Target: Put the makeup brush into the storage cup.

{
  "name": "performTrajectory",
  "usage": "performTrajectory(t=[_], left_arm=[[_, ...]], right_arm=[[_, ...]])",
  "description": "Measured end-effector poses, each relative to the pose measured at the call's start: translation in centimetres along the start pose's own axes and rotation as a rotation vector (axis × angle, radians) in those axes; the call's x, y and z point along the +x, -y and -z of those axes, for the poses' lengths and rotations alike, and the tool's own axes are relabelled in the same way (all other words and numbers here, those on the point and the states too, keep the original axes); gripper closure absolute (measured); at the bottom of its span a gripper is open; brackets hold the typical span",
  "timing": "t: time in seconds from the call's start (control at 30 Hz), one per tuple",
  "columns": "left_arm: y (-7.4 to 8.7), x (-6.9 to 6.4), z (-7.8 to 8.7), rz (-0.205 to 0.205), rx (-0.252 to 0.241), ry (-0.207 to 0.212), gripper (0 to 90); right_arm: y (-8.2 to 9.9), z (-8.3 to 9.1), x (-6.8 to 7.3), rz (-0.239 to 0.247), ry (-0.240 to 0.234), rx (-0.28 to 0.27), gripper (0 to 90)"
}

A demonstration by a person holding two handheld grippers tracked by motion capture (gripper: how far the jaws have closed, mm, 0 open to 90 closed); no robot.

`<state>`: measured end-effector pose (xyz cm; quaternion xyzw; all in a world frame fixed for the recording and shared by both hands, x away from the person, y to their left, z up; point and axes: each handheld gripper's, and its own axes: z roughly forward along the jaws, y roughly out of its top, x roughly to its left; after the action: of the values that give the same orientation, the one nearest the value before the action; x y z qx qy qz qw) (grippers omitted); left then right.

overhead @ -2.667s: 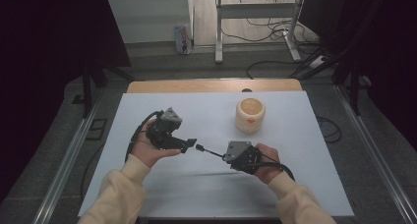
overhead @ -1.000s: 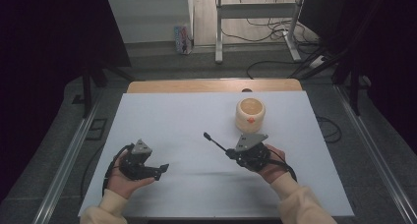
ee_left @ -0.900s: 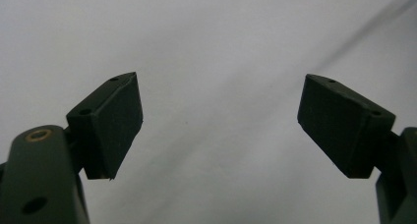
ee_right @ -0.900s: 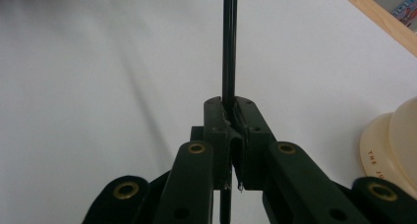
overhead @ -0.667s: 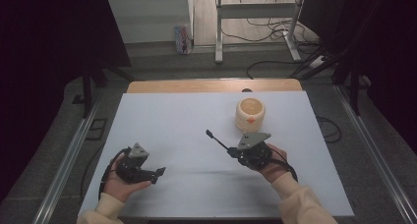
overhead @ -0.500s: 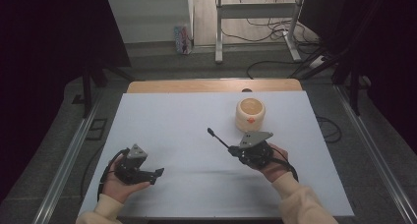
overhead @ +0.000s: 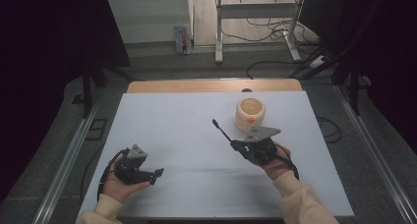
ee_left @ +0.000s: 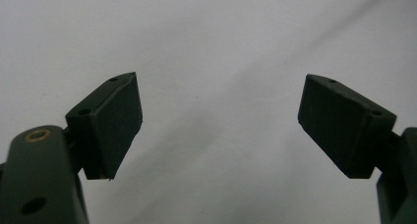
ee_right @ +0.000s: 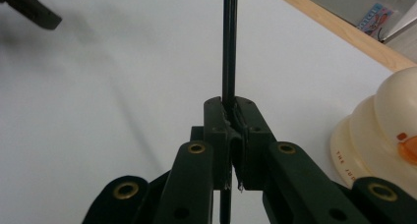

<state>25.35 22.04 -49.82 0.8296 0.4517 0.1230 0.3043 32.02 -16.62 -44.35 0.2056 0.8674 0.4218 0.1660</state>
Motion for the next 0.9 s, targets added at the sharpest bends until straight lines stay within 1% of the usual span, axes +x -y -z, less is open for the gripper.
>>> performTrajectory(t=[0.37,0.53,0.9], left_arm=[[0.0,0.1,0.0,-0.001,0.003,-0.001,17.2],[0.0,0.2,0.1,-0.005,0.006,-0.001,17.2],[0.0,0.2,0.1,-0.004,0.004,-0.001,17.2]], right_arm=[[-0.1,0.1,-0.9,-0.082,0.011,-0.048,85.3],[-0.1,0.2,-1.2,-0.118,0.007,-0.070,85.4],[0.0,0.3,-1.7,-0.161,0.003,-0.082,85.9]])
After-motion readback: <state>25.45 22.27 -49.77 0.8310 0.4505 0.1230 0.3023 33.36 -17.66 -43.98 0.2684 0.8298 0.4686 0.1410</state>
